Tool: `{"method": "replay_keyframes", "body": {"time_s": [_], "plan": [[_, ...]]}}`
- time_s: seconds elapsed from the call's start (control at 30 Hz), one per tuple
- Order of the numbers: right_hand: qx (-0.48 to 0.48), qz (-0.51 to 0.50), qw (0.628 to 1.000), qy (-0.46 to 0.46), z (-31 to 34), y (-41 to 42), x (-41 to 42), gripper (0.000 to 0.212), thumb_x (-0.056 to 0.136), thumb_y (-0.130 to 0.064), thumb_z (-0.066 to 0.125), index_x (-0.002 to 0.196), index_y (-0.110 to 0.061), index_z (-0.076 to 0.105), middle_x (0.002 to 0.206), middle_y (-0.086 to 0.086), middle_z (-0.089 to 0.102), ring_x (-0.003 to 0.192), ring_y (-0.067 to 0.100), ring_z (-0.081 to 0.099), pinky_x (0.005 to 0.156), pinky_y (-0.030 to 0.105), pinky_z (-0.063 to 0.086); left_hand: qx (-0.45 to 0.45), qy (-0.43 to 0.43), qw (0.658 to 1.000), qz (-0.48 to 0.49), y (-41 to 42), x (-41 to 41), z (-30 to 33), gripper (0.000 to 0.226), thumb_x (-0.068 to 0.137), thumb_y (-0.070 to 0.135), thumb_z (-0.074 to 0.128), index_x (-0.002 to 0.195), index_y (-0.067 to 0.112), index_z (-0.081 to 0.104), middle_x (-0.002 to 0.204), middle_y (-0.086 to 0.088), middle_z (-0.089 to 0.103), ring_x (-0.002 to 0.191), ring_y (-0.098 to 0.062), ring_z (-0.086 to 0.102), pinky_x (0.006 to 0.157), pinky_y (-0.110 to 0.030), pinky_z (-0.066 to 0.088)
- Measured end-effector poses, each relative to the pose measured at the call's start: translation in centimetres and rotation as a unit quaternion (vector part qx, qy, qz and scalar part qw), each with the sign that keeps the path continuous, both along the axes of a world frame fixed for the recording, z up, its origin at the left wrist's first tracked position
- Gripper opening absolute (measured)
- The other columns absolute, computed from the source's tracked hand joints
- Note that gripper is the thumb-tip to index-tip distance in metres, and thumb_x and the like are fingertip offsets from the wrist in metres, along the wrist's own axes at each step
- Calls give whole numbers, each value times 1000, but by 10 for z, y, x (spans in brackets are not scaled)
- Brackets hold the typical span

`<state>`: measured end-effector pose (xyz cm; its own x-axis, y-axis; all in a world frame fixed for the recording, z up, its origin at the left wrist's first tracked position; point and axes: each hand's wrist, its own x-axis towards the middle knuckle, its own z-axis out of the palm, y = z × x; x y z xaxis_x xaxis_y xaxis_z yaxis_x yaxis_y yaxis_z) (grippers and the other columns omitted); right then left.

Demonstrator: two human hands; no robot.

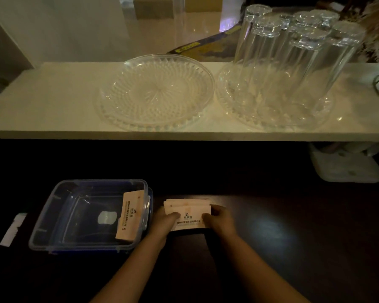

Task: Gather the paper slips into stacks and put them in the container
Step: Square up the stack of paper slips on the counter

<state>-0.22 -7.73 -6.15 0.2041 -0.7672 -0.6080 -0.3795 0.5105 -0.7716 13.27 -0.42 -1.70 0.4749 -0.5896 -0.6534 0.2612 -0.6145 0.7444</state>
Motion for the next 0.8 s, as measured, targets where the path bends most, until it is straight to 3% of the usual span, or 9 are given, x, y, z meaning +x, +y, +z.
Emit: {"method": "replay_keyframes", "body": {"time_s": [0.07,0.2,0.3,0.43,0.53,0.63,0.73,0.8], "plan": [[-25,9,1000,-4,3,1,-4,38,80,1,63,117,-10,57,110,9,66,98,25,65,84,44,58,-15,34,999,24,2,-3,-1,36,85,-1,46,121,0,47,121,-25,56,102,-34,55,85,-44,48],[-52,36,997,-39,10,6,-19,42,77,4,65,107,-21,49,105,0,60,89,13,62,63,26,58,-35,38,995,80,8,-16,-6,35,86,10,45,121,7,41,115,-21,53,99,-34,56,81,-48,51],[-89,69,992,-49,13,12,-36,71,77,3,66,130,-30,32,100,-8,52,91,11,59,60,21,57,-65,45,992,97,14,-27,-9,30,91,21,41,120,12,38,98,-11,56,83,-26,57,69,-41,51],[-160,109,980,-51,15,29,-59,89,80,-1,64,140,-45,14,103,-8,51,91,10,62,66,18,56,-80,58,989,111,16,-43,-11,37,93,39,36,116,11,43,95,-9,59,85,-28,59,78,-45,49],[-270,156,950,5,18,41,-80,84,80,-11,68,134,-54,19,105,-17,44,99,3,53,80,11,48,-97,50,987,122,20,-59,-13,50,89,49,38,119,12,51,107,-12,63,98,-29,61,88,-47,50],[-362,189,912,30,18,53,-105,75,83,-19,65,134,-54,23,107,-22,37,100,-4,46,87,5,40,-118,15,983,139,24,-79,-13,43,88,45,44,117,15,56,107,-7,63,98,-22,60,81,-33,49],[-373,204,902,75,13,65,-125,64,84,-20,63,132,-48,31,106,-18,37,100,-2,45,91,12,43,-133,-30,984,113,31,-100,-17,21,90,31,47,95,17,61,92,-5,63,84,-18,60,65,-19,48],[-347,202,910,105,7,74,-133,54,85,-21,62,132,-35,39,112,-12,41,102,6,51,91,15,43,-142,-54,985,82,42,-109,-24,18,90,23,48,89,15,64,90,-7,65,84,-20,61,66,-18,48]]}}
